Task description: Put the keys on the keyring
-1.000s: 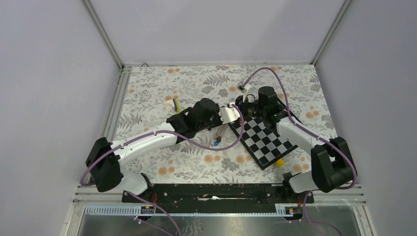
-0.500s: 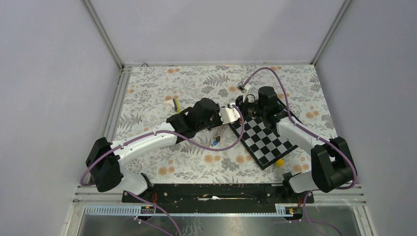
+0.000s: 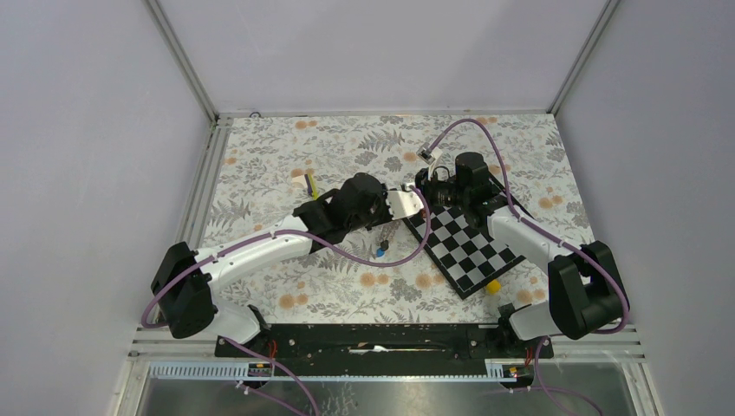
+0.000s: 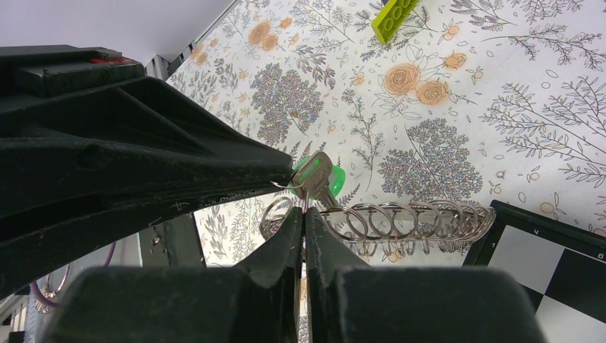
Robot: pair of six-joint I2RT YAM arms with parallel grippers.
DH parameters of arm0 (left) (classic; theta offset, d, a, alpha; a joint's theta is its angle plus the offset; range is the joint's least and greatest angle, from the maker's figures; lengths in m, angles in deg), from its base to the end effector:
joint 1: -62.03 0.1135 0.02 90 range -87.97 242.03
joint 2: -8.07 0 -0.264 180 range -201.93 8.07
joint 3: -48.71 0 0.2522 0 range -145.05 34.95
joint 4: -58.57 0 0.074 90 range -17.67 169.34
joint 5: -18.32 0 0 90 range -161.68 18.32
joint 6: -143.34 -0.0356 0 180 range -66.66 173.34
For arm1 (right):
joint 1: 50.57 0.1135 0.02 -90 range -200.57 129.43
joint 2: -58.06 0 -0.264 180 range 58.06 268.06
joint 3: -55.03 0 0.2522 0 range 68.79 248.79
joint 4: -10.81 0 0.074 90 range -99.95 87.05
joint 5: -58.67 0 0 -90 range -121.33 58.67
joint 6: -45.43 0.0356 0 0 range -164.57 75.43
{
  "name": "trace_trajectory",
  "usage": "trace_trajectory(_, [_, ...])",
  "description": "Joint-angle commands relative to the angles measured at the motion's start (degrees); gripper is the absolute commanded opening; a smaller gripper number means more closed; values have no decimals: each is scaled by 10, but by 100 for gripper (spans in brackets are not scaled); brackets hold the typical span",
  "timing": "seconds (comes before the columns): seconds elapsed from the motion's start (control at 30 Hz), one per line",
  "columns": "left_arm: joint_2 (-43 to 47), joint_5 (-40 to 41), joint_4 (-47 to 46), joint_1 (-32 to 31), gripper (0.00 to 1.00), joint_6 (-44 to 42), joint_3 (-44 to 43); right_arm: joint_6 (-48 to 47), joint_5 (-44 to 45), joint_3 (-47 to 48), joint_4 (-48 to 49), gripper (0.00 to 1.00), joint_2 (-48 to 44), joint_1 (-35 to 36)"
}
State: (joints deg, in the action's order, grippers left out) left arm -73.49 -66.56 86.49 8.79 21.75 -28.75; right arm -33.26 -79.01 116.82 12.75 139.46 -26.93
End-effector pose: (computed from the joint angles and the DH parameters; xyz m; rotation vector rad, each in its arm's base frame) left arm 0.1974 -0.2590 0.2986 1.3972 1.6075 -0.1281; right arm 0.2748 0.1490 0.2602 -0.7943 1.7785 1.1881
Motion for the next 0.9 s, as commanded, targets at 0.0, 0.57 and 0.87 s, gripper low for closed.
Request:
trace_trajectory(0.0, [4, -7, -13, -2, 0, -5, -4, -5, -20, 18, 28, 0, -14, 3])
trace_trajectory(0.57, [5, -11, -11, -2, 0, -5, 8, -8, -21, 16, 29, 0, -19, 3])
trace_trajectory(0.87, [8, -16, -10, -2, 0, -5, 12, -10, -20, 16, 28, 0, -22, 3])
